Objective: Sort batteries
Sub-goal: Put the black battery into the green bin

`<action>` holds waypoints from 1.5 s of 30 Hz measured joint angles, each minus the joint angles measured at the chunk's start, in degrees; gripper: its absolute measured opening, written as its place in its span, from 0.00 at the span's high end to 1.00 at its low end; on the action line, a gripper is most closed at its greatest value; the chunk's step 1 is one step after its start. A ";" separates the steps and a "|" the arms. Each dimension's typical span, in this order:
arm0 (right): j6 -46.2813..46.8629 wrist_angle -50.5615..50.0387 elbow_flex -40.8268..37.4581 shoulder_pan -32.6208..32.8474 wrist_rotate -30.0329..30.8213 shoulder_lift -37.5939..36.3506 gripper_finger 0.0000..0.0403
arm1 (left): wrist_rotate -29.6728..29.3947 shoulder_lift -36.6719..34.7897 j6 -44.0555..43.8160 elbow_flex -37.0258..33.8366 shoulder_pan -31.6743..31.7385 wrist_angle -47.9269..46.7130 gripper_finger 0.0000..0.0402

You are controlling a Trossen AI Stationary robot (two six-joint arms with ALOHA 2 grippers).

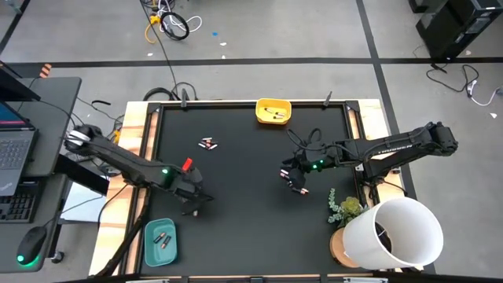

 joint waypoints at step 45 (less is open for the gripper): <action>-2.60 6.45 0.00 -3.85 -4.25 -0.02 0.75 | 7.46 -2.21 -53.38 -13.61 -34.99 18.59 0.79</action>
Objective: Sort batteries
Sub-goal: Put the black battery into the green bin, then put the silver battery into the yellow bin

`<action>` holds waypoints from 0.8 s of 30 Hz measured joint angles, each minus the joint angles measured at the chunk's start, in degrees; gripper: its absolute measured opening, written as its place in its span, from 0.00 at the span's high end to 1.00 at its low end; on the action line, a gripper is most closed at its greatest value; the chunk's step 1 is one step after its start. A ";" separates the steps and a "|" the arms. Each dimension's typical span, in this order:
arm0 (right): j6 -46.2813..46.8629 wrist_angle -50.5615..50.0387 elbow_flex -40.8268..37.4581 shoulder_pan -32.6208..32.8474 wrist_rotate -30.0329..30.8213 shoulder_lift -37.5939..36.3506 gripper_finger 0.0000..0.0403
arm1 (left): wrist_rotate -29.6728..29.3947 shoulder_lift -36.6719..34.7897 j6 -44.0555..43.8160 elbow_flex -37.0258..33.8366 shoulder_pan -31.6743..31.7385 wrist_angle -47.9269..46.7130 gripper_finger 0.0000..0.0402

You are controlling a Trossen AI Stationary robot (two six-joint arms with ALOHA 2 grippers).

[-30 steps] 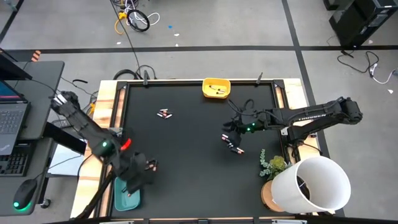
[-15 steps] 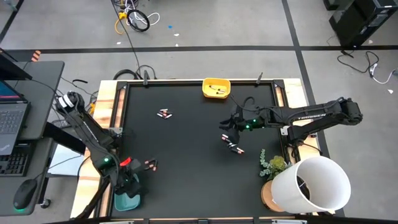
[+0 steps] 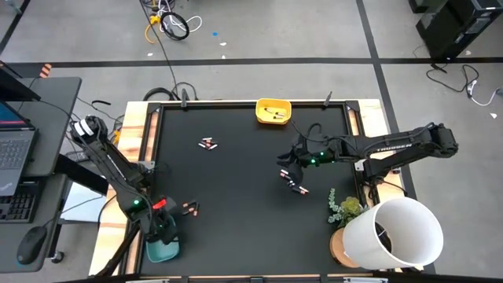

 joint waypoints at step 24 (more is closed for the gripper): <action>-2.76 0.65 0.00 -3.26 0.07 0.00 0.75 | -13.61 -0.12 13.19 17.33 4.46 -11.02 0.61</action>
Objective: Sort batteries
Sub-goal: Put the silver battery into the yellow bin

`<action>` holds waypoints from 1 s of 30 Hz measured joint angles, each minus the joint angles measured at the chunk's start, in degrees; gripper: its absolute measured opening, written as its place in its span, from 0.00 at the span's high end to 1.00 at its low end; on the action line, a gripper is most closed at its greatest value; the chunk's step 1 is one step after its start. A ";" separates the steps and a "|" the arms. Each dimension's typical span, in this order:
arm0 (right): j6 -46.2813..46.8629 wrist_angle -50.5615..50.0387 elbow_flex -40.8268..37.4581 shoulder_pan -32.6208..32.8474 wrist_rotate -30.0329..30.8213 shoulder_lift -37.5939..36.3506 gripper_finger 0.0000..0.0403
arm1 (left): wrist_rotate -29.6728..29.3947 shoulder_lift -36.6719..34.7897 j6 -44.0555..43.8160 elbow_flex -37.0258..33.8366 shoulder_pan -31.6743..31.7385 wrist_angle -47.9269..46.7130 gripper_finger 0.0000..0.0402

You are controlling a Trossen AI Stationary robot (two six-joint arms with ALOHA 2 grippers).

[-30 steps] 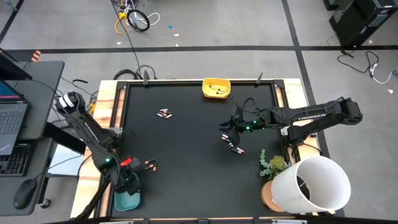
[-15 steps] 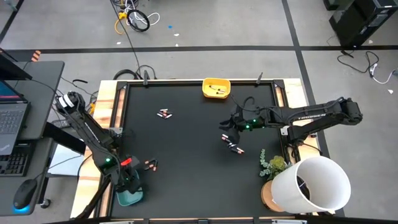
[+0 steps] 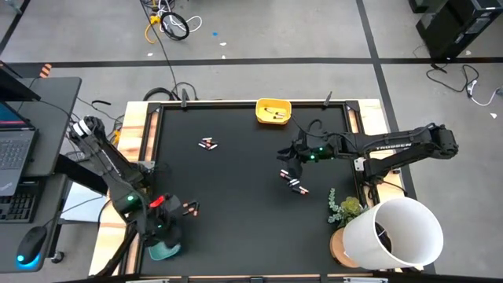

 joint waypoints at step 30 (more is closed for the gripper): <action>1.76 3.26 0.00 0.09 -0.39 0.00 0.75 | 6.15 1.26 23.10 -12.47 23.52 3.61 0.62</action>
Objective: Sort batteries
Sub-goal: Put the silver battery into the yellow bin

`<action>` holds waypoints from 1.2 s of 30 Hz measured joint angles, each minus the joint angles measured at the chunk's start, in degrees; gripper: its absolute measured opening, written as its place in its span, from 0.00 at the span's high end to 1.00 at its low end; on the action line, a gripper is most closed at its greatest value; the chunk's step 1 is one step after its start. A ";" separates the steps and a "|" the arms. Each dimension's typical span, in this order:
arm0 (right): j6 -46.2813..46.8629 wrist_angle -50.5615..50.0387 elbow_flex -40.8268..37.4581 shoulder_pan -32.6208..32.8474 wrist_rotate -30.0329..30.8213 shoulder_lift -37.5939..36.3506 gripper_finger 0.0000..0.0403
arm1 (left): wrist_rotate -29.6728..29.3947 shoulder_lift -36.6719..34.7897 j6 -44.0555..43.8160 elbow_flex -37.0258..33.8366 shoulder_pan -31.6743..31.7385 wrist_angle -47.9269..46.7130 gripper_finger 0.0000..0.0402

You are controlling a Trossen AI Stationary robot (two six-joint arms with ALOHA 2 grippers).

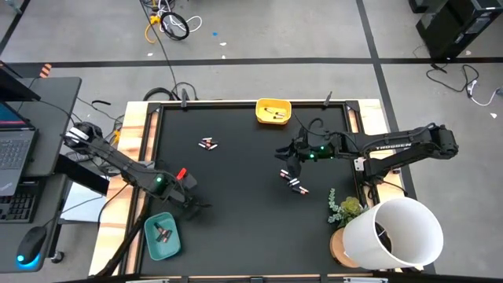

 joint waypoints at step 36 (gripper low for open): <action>3.52 0.68 0.00 0.22 0.02 0.00 0.75 | 0.98 -0.52 39.00 1.96 38.39 7.91 0.70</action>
